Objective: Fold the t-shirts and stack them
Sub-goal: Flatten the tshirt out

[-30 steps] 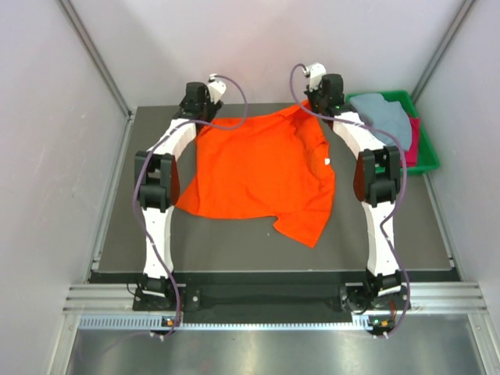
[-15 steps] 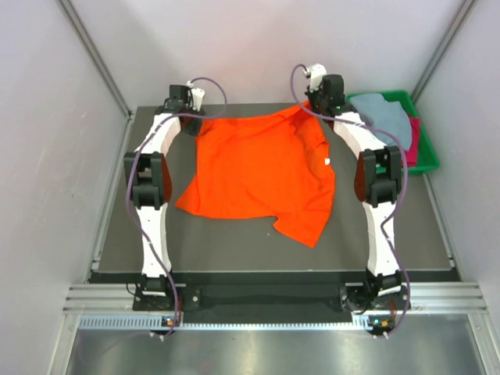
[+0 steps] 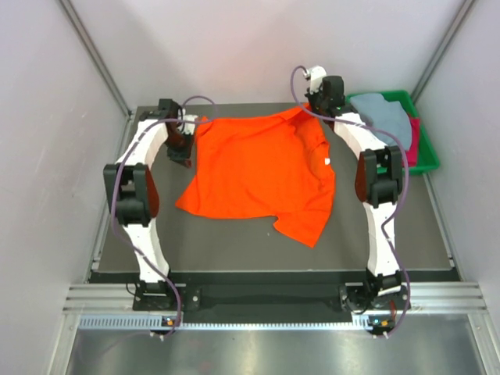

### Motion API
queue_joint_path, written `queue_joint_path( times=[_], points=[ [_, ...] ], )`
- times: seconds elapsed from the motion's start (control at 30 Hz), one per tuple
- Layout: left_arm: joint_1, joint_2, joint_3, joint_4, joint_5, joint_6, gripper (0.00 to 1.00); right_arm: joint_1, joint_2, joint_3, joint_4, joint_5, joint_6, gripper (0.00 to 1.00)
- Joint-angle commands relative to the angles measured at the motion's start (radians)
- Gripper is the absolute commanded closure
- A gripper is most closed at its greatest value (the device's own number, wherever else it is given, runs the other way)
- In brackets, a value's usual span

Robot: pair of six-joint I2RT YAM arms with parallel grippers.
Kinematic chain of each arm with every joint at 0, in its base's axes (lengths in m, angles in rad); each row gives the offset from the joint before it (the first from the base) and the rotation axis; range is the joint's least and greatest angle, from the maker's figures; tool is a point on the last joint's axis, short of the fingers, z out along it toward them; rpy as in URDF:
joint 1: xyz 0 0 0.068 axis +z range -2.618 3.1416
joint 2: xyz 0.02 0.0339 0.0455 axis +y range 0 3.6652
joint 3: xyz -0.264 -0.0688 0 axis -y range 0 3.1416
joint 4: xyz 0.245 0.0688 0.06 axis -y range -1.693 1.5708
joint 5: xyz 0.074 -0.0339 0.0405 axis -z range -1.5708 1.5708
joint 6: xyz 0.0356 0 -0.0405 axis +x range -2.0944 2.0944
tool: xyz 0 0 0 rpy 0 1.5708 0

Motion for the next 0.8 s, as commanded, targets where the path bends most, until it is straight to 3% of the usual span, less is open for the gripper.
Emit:
queue_joint_path(
  times=[0.0,0.27,0.5,0.77],
  points=[
    [0.003,-0.188,-0.045,-0.107,0.114,-0.031,1.00,0.011,-0.085,0.001,0.026,-0.005,0.001,1.00],
    [0.005,-0.229,-0.115,-0.214,0.166,0.000,1.00,0.023,-0.104,-0.014,0.021,-0.004,-0.007,1.00],
    [0.011,-0.168,-0.210,-0.203,0.177,0.003,1.00,0.023,-0.113,-0.016,0.020,0.000,-0.010,1.00],
    [0.014,-0.041,-0.189,-0.180,0.152,0.006,1.00,0.021,-0.119,-0.030,0.020,0.000,-0.018,1.00]
  ],
)
